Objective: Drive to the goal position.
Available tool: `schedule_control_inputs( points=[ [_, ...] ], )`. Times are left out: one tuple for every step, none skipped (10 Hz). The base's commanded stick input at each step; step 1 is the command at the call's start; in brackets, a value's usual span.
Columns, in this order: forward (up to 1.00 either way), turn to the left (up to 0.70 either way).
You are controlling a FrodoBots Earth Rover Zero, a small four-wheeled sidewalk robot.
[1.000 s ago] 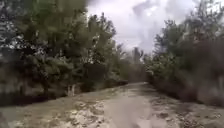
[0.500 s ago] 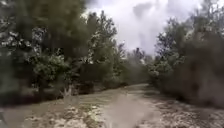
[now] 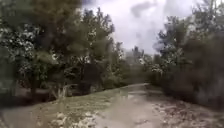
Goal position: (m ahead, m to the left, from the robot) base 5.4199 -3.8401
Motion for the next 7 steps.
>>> schedule_control_inputs(
  points=[
    [0.85, 0.0],
    [0.85, 0.0],
    [0.85, 0.0],
    [0.85, 0.0],
    [0.85, 0.0],
    [0.85, 0.0],
    [0.85, 0.0]
  ],
)
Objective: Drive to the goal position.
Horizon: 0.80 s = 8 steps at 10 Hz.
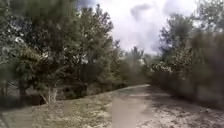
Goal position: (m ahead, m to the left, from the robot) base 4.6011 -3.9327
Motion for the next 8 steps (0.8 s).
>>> schedule_control_inputs(
  points=[
    [0.85, 0.0],
    [0.85, 0.0],
    [0.85, 0.0],
    [0.85, 0.0],
    [0.85, 0.0],
    [0.85, 0.0],
    [0.85, 0.0],
    [0.85, 0.0]
  ],
)
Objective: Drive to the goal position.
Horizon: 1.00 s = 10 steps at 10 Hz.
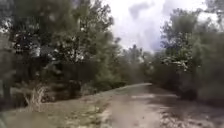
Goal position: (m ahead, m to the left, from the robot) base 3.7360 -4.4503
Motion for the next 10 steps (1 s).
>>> schedule_control_inputs(
  points=[
    [0.85, 0.0],
    [0.85, 0.0],
    [0.85, 0.0],
    [0.85, 0.0],
    [0.85, 0.0],
    [0.85, 0.0],
    [0.85, 0.0],
    [0.85, 0.0],
    [0.85, 0.0],
    [0.85, 0.0]
  ],
)
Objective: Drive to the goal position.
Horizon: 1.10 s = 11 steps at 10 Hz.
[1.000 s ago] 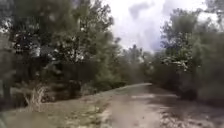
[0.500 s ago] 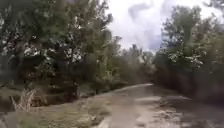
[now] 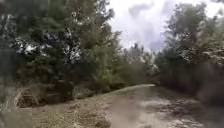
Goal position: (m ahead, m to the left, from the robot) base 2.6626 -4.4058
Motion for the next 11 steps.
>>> schedule_control_inputs(
  points=[
    [0.85, 0.0],
    [0.85, 0.0],
    [0.85, 0.0],
    [0.85, 0.0],
    [0.85, 0.0],
    [0.85, 0.0],
    [0.85, 0.0],
    [0.85, 0.0],
    [0.85, 0.0],
    [0.85, 0.0],
    [0.85, 0.0]
  ],
)
